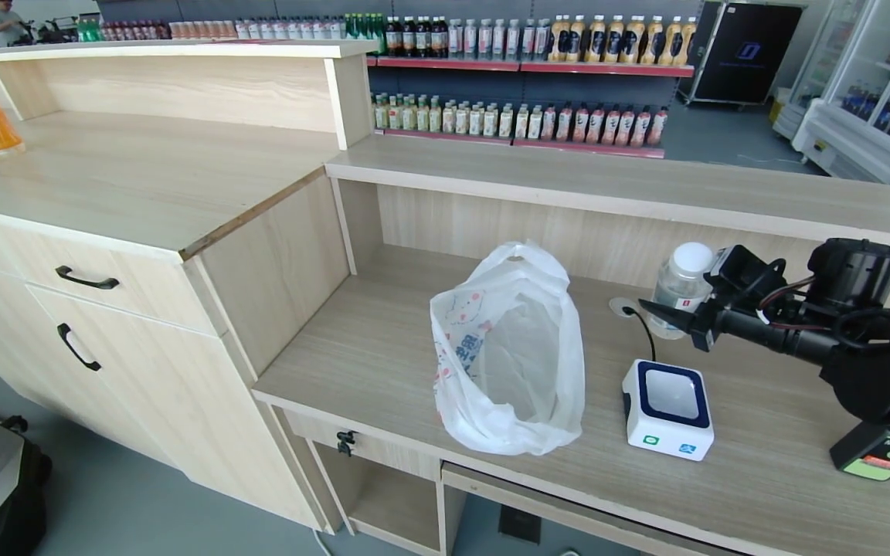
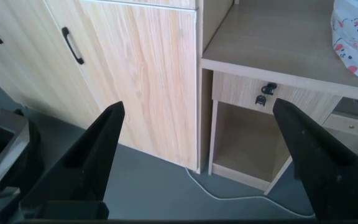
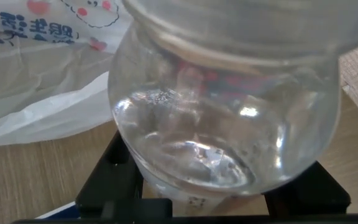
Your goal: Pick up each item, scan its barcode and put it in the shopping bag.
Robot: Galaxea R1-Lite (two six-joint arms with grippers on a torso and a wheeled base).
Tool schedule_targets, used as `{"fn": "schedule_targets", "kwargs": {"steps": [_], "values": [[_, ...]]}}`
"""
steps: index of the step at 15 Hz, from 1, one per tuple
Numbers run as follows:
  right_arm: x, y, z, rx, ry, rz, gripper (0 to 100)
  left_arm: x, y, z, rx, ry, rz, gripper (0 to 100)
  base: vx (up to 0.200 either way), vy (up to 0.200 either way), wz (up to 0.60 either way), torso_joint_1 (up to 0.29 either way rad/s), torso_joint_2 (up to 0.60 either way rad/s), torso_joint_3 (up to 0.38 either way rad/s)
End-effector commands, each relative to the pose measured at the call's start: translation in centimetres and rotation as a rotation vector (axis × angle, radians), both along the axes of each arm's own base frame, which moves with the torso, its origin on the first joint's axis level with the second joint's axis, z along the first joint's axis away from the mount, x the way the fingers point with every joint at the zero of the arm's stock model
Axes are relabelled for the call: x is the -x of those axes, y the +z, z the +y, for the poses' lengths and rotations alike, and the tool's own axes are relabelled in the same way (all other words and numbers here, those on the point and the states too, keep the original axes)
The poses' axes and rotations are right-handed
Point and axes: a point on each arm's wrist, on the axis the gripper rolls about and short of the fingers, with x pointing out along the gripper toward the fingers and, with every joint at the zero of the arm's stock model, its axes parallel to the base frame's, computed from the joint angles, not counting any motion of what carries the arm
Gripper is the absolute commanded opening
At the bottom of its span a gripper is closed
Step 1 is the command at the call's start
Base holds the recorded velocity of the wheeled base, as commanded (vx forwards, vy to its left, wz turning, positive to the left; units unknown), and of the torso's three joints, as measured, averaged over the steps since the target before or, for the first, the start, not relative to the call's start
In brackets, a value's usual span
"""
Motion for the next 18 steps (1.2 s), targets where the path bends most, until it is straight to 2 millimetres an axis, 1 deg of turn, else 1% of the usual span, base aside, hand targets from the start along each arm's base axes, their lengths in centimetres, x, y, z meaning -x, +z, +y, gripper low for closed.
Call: {"fn": "schedule_targets", "kwargs": {"steps": [1,5,7,14,18], "values": [[-0.6,-0.8,0.1,-0.001,0.012,0.015,0,0.0,0.0,0.0,-0.001,0.001,0.0,100,0.0,0.0,0.0,0.0,0.0,0.0],[-1.0,-1.6,0.4,0.018,0.069,0.004,0,0.0,0.0,0.0,0.001,0.001,0.0,100,0.0,0.0,0.0,0.0,0.0,0.0],[-1.2,-2.0,0.4,0.026,0.069,0.006,0,0.0,0.0,0.0,-0.001,0.001,0.0,100,0.0,0.0,0.0,0.0,0.0,0.0],[-1.8,-2.6,0.9,0.045,0.084,-0.003,0,0.0,0.0,0.0,0.001,0.001,0.0,100,0.0,0.0,0.0,0.0,0.0,0.0],[-1.8,-2.7,1.3,0.051,0.096,-0.002,0,0.0,0.0,0.0,-0.001,0.001,0.0,100,0.0,0.0,0.0,0.0,0.0,0.0]]}}
